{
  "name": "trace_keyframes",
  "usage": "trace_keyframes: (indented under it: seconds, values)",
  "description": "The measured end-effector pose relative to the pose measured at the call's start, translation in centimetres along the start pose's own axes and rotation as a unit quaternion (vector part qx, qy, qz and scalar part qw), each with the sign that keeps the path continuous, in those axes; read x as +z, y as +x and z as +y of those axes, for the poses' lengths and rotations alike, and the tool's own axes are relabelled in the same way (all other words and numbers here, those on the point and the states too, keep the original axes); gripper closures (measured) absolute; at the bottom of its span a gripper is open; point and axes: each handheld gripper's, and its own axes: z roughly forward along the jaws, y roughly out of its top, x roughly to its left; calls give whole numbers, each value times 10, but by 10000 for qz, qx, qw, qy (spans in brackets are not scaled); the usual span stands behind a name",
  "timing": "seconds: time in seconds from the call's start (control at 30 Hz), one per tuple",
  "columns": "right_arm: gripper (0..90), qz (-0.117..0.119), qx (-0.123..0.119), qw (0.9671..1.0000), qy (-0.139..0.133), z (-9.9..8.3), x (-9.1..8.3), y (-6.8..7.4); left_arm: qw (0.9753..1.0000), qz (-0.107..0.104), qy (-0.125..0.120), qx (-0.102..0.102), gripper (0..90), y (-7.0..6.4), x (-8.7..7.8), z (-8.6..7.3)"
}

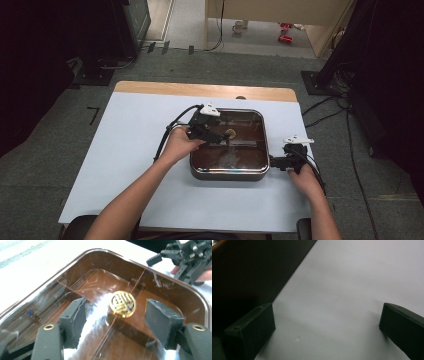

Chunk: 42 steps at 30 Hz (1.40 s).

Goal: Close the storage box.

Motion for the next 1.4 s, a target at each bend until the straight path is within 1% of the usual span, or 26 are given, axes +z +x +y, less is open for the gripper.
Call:
trace_keyframes:
  seconds: [0.1,0.2,0.27,0.37,0.4,0.47,0.5,0.53,0.63,0.77,0.8,0.83,0.9,0.97,1.0,1.03,1.07,1.1,1.17,1.2,1.27,1.33,1.4]
  values:
    - [0,-2,-13,10000,4,0,0,0,9998,-81,7,-169,302,2,-10,-8]
    - [0,0,-14,10000,3,0,0,0,9998,31,-75,-192,276,4,-21,-16]
    - [0,0,-16,10000,1,0,0,0,9997,112,-44,-211,274,5,-28,-20]
    - [0,0,-8,10000,4,0,0,0,9994,120,-155,-289,270,7,-39,-26]
    - [0,1,-11,10000,4,0,0,0,9992,106,-169,-332,267,8,-45,-31]
    - [0,1,-10,10000,4,0,0,0,9992,122,-174,-344,261,8,-47,-33]
    - [0,1,-10,10000,4,0,0,0,9990,190,-186,-357,261,8,-51,-36]
    - [0,-1,-6,10000,2,0,0,0,9988,210,-203,-392,262,8,-53,-38]
    - [0,-1,-8,10000,3,0,0,0,9985,302,-239,-387,260,8,-62,-46]
    - [0,-1,-8,10000,3,0,0,0,9977,405,-290,-456,247,10,-71,-59]
    - [0,0,-8,10000,4,0,0,0,9972,484,-312,-480,241,11,-74,-66]
    - [0,-1,-9,10000,3,0,0,0,9972,484,-312,-480,239,11,-74,-66]
    - [0,0,-10,10000,2,0,0,0,9964,574,-333,-518,238,12,-76,-74]
    - [0,1,-5,10000,4,0,0,0,9963,600,-364,-497,236,12,-79,-81]
    - [0,0,-8,10000,4,0,0,0,9961,665,-333,-484,230,12,-81,-87]
    - [0,0,-9,10000,3,0,0,0,9961,665,-333,-484,230,12,-81,-87]
    - [0,0,-9,10000,2,0,0,0,9956,703,-332,-516,230,13,-83,-92]
    - [0,0,-9,10000,2,0,0,0,9956,703,-332,-516,230,13,-83,-92]
    - [0,3,-6,10000,4,0,0,0,9953,725,-331,-555,230,14,-85,-96]
    - [0,0,-8,10000,3,0,0,0,9947,780,-345,-577,230,14,-87,-100]
    - [0,0,-8,10000,3,0,0,0,9946,786,-347,-582,230,14,-87,-103]
    - [0,-1,-8,10000,3,0,0,0,9945,812,-354,-556,230,14,-89,-109]
    - [0,-1,-7,10000,4,0,0,0,9946,873,-335,-443,224,15,-89,-116]
